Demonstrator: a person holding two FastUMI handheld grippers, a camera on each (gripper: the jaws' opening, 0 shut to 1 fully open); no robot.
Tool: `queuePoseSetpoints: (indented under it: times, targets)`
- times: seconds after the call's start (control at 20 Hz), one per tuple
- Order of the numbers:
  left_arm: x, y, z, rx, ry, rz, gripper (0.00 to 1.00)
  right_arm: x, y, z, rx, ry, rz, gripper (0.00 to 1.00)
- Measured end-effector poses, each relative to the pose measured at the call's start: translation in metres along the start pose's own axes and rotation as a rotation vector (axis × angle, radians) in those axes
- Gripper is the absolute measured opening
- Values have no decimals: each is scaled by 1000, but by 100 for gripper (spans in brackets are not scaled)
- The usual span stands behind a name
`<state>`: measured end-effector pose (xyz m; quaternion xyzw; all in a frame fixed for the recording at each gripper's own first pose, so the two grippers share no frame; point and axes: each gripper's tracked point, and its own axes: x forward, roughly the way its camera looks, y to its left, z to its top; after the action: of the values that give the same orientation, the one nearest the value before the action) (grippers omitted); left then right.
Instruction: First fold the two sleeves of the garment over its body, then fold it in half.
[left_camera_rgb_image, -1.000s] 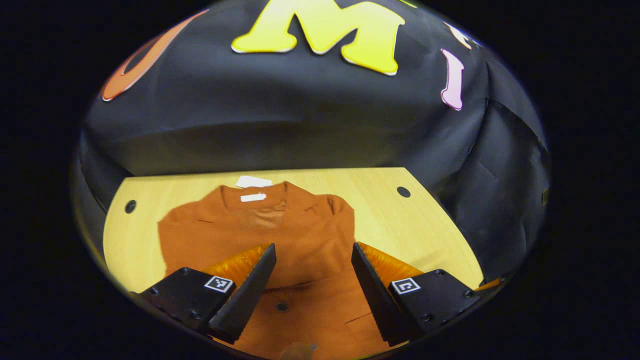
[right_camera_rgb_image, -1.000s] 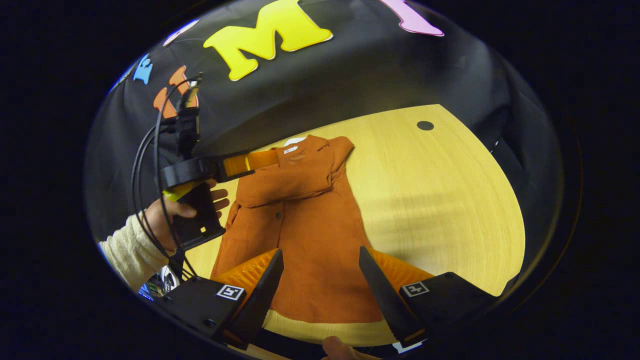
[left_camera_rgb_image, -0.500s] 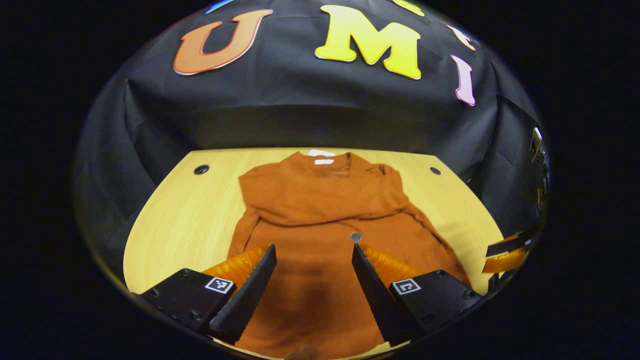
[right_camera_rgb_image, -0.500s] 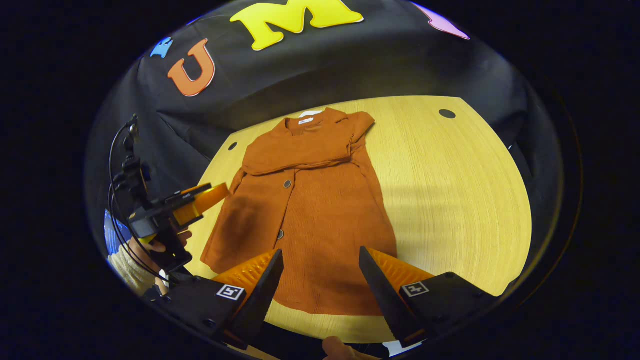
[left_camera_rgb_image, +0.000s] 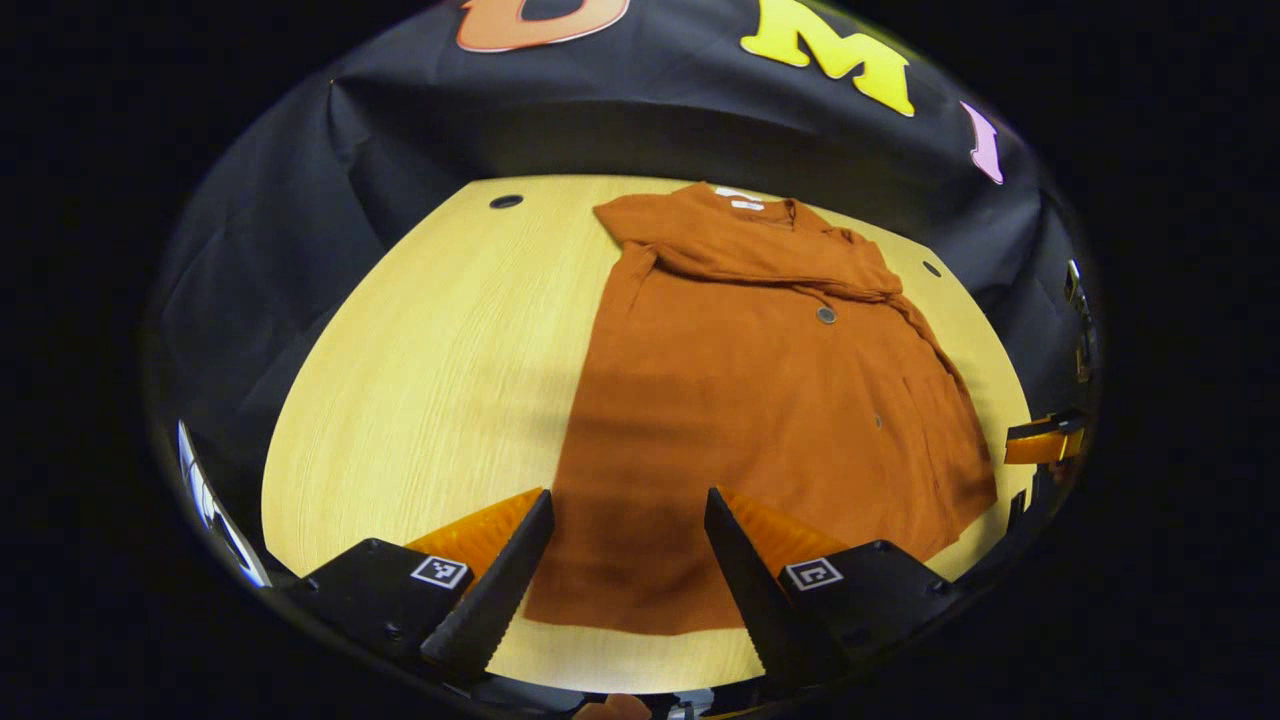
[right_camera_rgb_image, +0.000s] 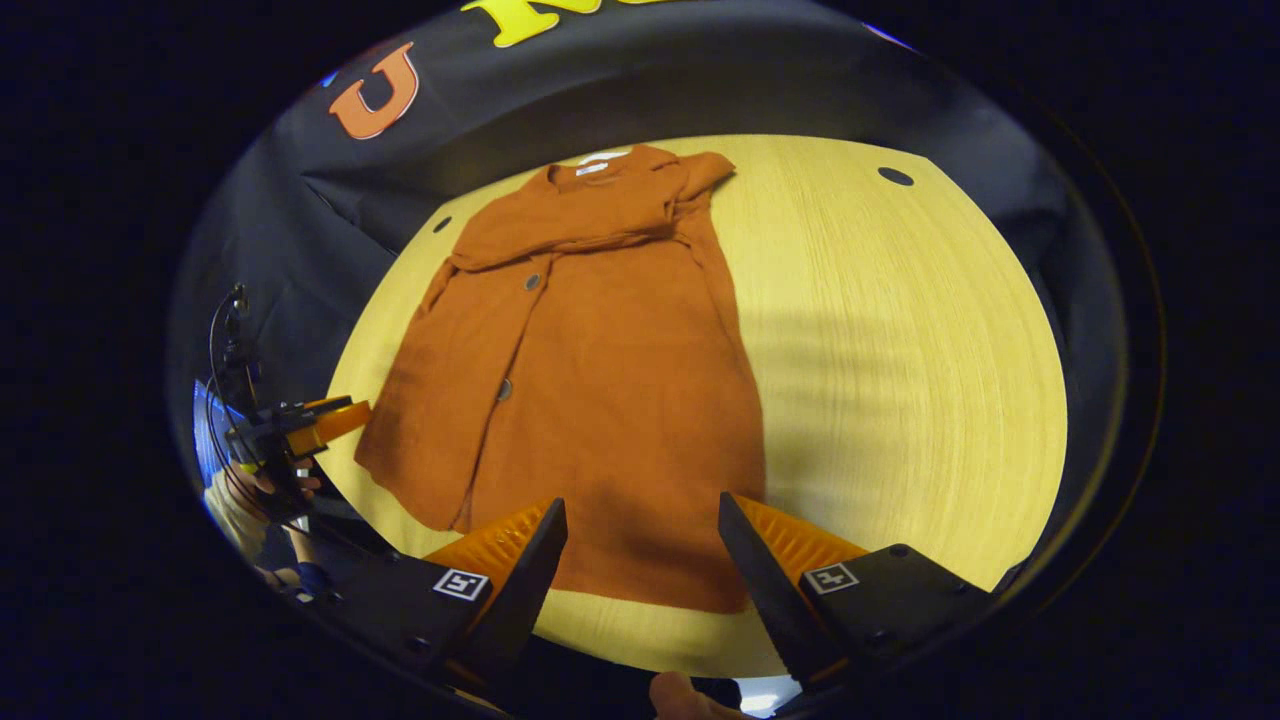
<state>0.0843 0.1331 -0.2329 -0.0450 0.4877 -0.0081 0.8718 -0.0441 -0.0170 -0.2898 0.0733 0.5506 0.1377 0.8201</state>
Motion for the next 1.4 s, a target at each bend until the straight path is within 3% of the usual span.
queuePoseSetpoints:
  times: [0.1,0.25,0.4,0.45,0.5,0.7,0.85,1.0,1.05,1.1,1.15,1.35,1.4]
  targets:
    - [0,14,-13,-37,88,-51,99,-1,-8,-11,-8,39,16,98]
    - [-10,15,-32,-89,231,-205,99,-2,-7,-34,-17,144,115,98]
    - [-20,18,-44,-40,337,-305,99,-3,-18,-52,-53,226,166,94]
    - [-22,17,-45,-23,362,-330,99,-5,-21,-57,-47,254,183,98]
    - [-24,16,-45,-11,387,-351,99,-5,-23,-62,-32,278,200,94]
    - [-29,7,-49,-29,474,-446,98,-3,-32,-71,84,356,282,98]
    - [-22,11,-57,-25,569,-465,98,-1,-36,-65,196,380,352,98]
    - [-23,13,-52,-77,581,-498,94,1,-39,-58,280,393,392,97]
    - [-23,12,-50,-84,585,-504,94,1,-38,-58,289,399,408,96]
    - [-24,11,-49,-82,588,-506,100,0,-37,-58,293,401,419,95]
    - [-24,12,-51,-71,591,-506,93,2,-32,-57,299,403,430,95]
    - [-23,14,-55,-27,605,-481,93,8,-22,-55,300,414,452,94]
    - [-23,13,-54,-19,606,-475,100,9,-19,-54,300,417,454,92]
